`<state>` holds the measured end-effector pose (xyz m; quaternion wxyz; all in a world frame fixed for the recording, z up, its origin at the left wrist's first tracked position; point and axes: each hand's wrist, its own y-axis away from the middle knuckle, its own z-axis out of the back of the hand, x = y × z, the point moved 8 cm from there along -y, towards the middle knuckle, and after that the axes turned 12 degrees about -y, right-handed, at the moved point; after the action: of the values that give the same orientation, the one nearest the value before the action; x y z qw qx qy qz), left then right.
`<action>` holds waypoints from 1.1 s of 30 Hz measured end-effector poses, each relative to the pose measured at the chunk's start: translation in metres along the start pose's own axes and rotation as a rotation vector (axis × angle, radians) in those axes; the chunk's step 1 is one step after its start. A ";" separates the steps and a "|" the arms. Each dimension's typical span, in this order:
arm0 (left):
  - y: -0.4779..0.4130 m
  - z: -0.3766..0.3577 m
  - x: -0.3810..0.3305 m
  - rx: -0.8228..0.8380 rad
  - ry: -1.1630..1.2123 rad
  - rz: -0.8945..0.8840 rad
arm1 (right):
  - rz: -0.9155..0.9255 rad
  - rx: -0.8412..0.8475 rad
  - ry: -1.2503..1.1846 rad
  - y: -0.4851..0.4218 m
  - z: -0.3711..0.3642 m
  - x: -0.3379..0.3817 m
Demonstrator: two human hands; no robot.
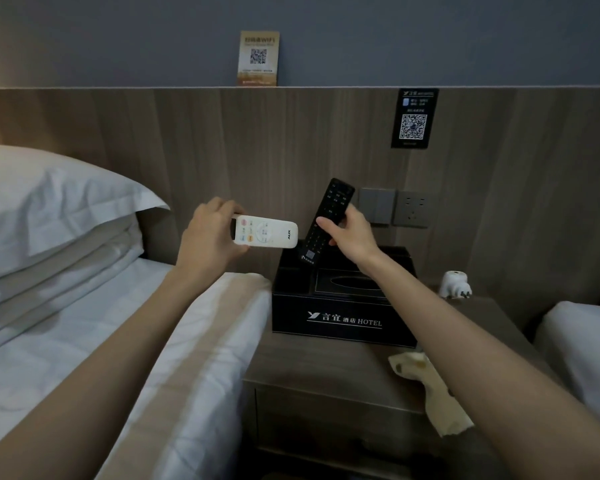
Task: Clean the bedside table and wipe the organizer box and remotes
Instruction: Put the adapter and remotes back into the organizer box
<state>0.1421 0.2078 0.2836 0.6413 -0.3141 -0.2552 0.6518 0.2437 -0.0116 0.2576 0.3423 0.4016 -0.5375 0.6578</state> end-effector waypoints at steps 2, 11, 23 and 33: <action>-0.001 -0.003 0.007 -0.010 -0.013 0.019 | -0.027 0.041 0.021 -0.005 -0.011 -0.011; -0.001 -0.023 0.018 0.022 0.005 0.009 | -0.156 0.226 0.272 0.007 -0.040 -0.065; -0.007 0.003 -0.002 -0.088 0.043 -0.066 | 0.148 0.052 0.390 0.001 -0.017 -0.006; -0.026 0.044 -0.055 -0.209 0.048 -0.273 | 0.338 0.298 0.469 -0.005 -0.047 0.071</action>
<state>0.1259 0.1578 0.3368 0.6937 -0.3568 -0.3466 0.5209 0.2092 0.0371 0.3188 0.2801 0.1899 -0.4010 0.8513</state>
